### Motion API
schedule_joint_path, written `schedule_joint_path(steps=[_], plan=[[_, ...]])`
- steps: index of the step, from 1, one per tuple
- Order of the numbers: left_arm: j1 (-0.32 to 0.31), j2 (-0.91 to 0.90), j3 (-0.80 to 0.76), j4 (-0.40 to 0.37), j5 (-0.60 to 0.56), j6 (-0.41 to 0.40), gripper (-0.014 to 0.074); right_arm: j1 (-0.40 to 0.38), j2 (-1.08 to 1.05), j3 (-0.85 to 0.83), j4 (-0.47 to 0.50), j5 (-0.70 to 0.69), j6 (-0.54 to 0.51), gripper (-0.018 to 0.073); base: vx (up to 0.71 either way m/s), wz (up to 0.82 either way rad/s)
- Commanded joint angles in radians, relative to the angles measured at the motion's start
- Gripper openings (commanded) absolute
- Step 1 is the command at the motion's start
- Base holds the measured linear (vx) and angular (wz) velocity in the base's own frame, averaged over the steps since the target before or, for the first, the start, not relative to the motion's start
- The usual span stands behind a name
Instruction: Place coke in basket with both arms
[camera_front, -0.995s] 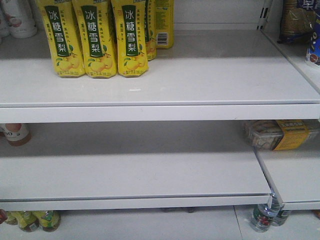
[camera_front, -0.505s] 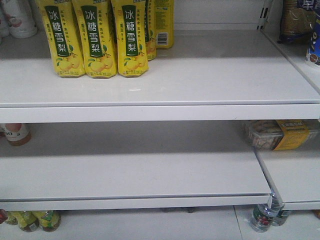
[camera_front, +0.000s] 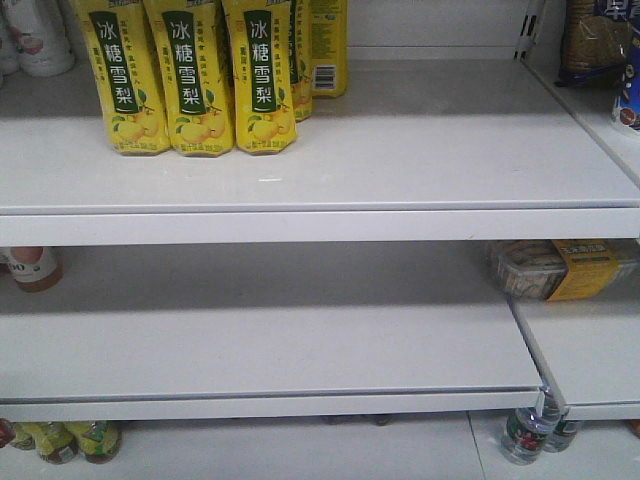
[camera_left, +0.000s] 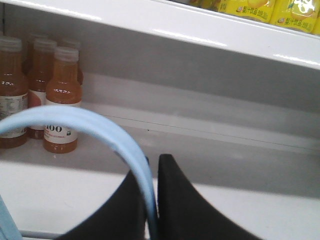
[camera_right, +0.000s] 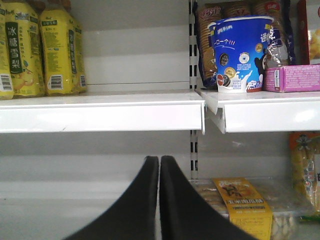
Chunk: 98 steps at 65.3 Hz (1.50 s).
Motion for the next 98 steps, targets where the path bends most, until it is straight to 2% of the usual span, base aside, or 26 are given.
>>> schedule_joint_path(steps=[1,6,15,88,93,98], plan=[[0.002,-0.021,0.000,0.045,-0.146,0.037,-0.0006,-0.007,-0.018,0.011,-0.009,0.019,-0.009,-0.0005,0.00,0.00],[0.002,-0.021,0.000,0.045,-0.146,0.037,-0.0006,-0.007,-0.018,0.011,-0.009,0.079,-0.009,-0.0005,0.00,0.00],[0.002,-0.021,0.000,0.045,-0.146,0.037,-0.0006,-0.007,-0.018,0.011,-0.009,0.031,-0.009,-0.0005,0.00,0.00],[0.002,-0.021,0.000,0.045,-0.146,0.037,-0.0006,-0.007,-0.018,0.011,-0.009,0.046,-0.009,-0.0005,0.00,0.00],[0.002,-0.021,0.000,0.067,-0.145,0.057,-0.0006,-0.007,-0.018,0.011,-0.009,0.046,-0.009,-0.0005,0.00,0.00],[0.002,-0.021,0.000,0.140,-0.147,0.109,-0.0006,-0.007,-0.018,0.011,-0.009,0.046,-0.009,-0.0005,0.00,0.00]])
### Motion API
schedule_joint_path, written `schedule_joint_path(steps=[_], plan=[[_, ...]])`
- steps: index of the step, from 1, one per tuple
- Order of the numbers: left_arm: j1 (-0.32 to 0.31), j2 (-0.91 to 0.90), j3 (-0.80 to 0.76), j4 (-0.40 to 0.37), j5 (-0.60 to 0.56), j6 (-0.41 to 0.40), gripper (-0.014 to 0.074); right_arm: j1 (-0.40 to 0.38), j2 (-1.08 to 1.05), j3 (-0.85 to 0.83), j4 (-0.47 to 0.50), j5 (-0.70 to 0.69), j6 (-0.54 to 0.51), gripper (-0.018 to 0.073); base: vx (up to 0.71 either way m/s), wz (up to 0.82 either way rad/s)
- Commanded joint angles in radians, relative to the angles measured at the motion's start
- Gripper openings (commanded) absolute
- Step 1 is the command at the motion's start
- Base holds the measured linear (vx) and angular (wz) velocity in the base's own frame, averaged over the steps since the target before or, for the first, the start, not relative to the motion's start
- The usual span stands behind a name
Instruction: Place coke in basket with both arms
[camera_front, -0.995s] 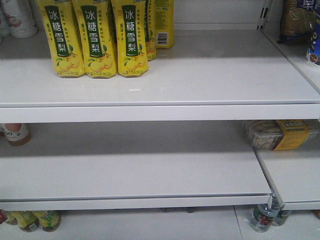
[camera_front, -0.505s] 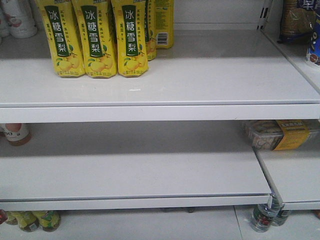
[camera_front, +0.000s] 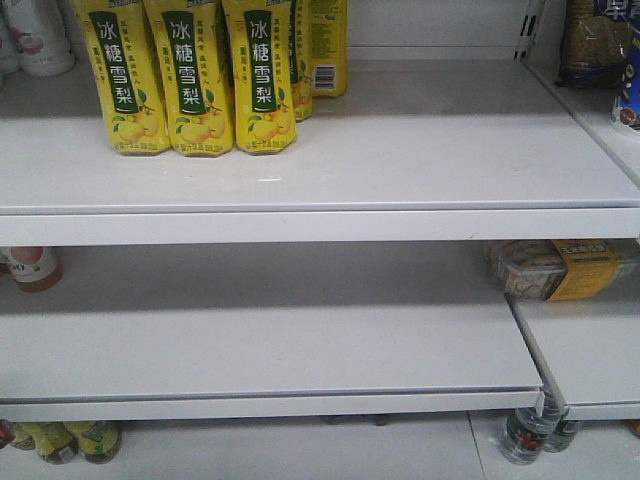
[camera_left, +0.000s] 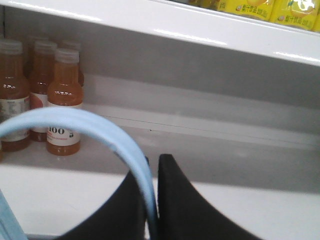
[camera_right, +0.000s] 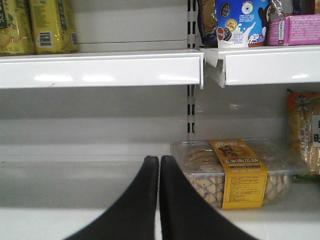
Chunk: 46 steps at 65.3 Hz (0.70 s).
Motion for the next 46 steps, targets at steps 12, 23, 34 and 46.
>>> schedule_joint_path(steps=[12,23,34,46], plan=[[0.002,-0.021,-0.008,0.204,-0.149,0.129,-0.0006,-0.007,-0.018,0.010,-0.009,-0.071,-0.009,-0.0005,0.00,0.00],[0.002,-0.021,-0.008,0.203,-0.152,0.129,-0.0006,-0.007,-0.018,0.010,-0.009,-0.071,-0.009,-0.0005,0.00,0.00],[0.002,-0.021,-0.008,0.203,-0.152,0.129,-0.0006,-0.007,-0.018,0.010,-0.009,-0.070,-0.009,-0.0005,0.00,0.00],[0.002,-0.021,-0.008,0.203,-0.151,0.129,-0.0006,-0.007,-0.018,0.010,-0.009,-0.070,-0.009,-0.0005,0.00,0.00]])
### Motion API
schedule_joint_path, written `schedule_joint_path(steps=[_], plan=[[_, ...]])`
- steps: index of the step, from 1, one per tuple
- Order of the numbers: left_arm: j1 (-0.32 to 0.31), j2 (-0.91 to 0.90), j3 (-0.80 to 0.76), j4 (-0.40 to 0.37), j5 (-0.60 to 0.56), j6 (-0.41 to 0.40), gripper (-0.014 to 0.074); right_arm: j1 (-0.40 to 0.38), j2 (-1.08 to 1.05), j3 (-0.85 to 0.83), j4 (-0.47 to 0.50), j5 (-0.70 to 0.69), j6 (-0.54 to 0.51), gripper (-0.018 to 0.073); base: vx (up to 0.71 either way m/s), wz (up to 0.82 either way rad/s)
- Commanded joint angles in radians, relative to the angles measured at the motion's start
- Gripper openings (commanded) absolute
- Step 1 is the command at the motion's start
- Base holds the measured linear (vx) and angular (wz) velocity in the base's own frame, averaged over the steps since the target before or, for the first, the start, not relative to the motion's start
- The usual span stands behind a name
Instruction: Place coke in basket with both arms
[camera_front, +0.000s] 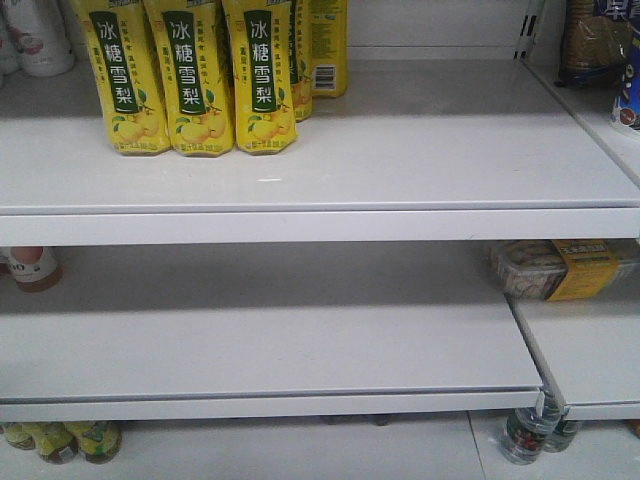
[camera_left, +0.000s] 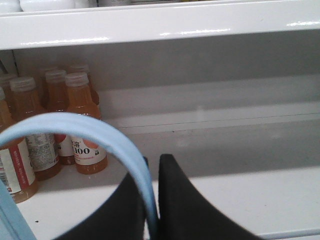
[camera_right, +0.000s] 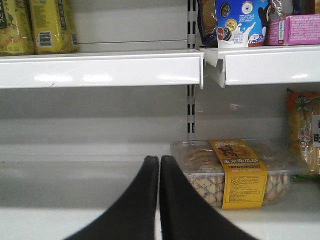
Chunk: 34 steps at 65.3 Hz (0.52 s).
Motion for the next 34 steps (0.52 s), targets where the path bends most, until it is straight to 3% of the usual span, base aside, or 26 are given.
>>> schedule_joint_path(steps=[1,34], plan=[[0.002,-0.021,-0.008,0.056,-0.144,0.047,-0.0006,-0.007,-0.018,0.010,-0.009,-0.070,-0.009,-0.0005,0.00,0.00],[0.002,-0.021,-0.008,0.056,-0.144,0.047,-0.0006,-0.007,-0.018,0.010,-0.009,-0.070,-0.009,-0.0005,0.00,0.00]])
